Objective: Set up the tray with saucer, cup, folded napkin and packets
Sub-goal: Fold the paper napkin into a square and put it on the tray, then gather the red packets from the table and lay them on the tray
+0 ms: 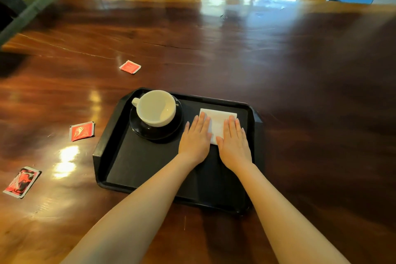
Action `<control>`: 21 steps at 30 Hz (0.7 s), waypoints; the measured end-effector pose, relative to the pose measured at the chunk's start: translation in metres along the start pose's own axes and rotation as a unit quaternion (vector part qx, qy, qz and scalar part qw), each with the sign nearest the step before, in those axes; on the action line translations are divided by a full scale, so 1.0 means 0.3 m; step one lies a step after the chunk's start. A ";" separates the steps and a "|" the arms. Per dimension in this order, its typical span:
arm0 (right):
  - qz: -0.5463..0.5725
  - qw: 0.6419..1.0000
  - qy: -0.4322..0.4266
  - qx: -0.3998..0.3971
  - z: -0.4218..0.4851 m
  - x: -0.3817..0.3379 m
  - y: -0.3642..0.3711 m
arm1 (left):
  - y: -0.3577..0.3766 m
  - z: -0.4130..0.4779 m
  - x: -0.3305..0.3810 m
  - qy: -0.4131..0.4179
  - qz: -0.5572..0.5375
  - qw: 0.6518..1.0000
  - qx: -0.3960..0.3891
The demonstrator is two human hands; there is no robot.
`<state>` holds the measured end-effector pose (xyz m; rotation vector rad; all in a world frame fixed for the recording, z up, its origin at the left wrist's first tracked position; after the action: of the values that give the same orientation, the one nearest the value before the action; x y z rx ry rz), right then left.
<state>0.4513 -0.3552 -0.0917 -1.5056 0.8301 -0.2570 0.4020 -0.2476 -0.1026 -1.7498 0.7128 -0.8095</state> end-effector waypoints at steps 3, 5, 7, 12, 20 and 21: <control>0.009 1.000 0.004 0.002 -0.003 0.003 0.011 | -0.002 0.006 0.003 -0.001 -0.006 1.000 0.000; 0.009 1.000 0.003 -0.005 0.001 0.004 0.003 | -0.025 -0.001 0.010 -0.003 -0.021 1.000 0.000; 0.004 1.000 0.001 0.001 -0.007 -0.001 -0.022 | -0.065 -0.024 0.015 -0.001 -0.055 0.998 0.002; 0.030 0.996 -0.017 0.085 -0.116 -0.120 -0.096 | -0.198 -0.190 -0.081 0.011 -0.192 0.981 -0.008; 0.141 0.980 -0.138 0.002 -0.161 -0.563 -0.057 | -0.356 -0.397 -0.610 -0.100 -0.232 0.967 0.032; 0.140 0.977 -0.158 -0.013 -0.138 -0.611 -0.054 | -0.375 -0.395 -0.692 -0.121 -0.230 0.965 0.039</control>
<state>0.3013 -0.2735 -0.0117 -1.3874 0.7775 0.1994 0.1931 -0.1185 -0.0053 -1.9287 0.1054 -0.8931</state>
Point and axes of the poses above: each hand's wrist, its own z-axis towards the middle knuckle, its own y-axis out of the palm, x = y × z, the point moved 5 cm from there along z, towards the middle knuckle, and after that the axes turned 15 degrees about -y, right-handed, at the moved point
